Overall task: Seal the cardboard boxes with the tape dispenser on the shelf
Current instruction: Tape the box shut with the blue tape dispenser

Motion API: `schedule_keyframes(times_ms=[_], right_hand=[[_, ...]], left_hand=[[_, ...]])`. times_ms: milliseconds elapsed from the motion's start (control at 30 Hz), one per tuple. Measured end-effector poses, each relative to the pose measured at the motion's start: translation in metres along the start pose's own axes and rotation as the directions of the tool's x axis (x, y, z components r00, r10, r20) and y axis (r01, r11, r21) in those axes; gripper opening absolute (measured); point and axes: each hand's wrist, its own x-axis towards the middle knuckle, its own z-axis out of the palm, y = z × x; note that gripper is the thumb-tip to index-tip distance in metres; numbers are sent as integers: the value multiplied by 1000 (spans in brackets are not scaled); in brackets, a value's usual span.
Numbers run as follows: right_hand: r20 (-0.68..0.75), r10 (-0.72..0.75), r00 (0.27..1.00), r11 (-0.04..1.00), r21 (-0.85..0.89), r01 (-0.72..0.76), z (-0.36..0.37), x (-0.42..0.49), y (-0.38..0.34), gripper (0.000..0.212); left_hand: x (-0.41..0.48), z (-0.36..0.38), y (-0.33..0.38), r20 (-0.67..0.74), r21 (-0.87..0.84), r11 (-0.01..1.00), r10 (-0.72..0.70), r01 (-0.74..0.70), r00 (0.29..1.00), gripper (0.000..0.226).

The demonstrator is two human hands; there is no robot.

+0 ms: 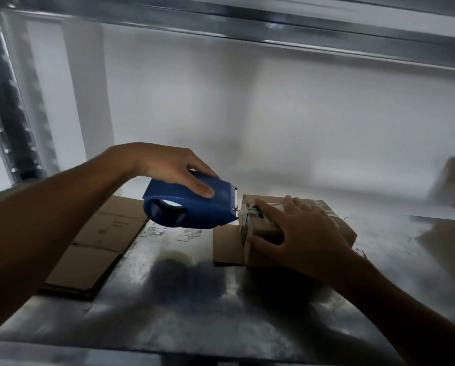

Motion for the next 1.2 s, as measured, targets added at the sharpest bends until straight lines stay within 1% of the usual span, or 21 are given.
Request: schedule_keyframes(times_ms=[133,300,367,433,567,667,767,867,933,1000,1033,1100,1200], right_hand=[[-11,1,1000,1000,3,-1,0,0,0,95],[-33,-34,999,999,-16,33,1,1,2,94],[-56,-42,998,999,-25,40,3,1,3,93],[-95,-48,994,998,-47,43,5,0,2,94],[-123,-41,992,998,-55,34,8,-1,2,92],[-132,-30,991,998,-52,24,7,-2,2,91],[-123,-26,992,998,-53,20,6,-3,1,91],[-122,-14,992,999,-42,9,7,-3,1,88],[-131,-13,991,999,-45,7,6,-4,1,88],[-125,-10,992,999,-37,6,5,-6,1,91],[-116,-12,993,1000,-30,9,4,-6,0,93],[-101,-16,995,1000,-23,14,3,-6,-1,96],[-66,-23,998,1000,-4,23,2,-3,4,94]], left_hand=[[11,3,8,18,83,995,-60,58,998,54],[23,-1,22,45,165,971,-182,173,982,70],[31,-3,30,76,210,956,-227,207,971,76],[37,-6,41,84,256,939,-260,231,962,76],[43,-13,59,75,362,900,-288,243,955,60],[49,-17,72,89,427,865,-329,263,940,68],[54,-19,85,119,501,831,-343,242,932,74],[54,-22,95,130,546,814,-314,197,940,66],[54,-16,94,139,614,782,-243,109,960,56],[56,-2,87,154,675,736,-196,42,968,56],[56,5,81,146,663,748,-182,41,972,58],[52,9,70,96,623,781,-125,38,988,59],[40,-4,57,-35,639,766,-71,77,997,63]])
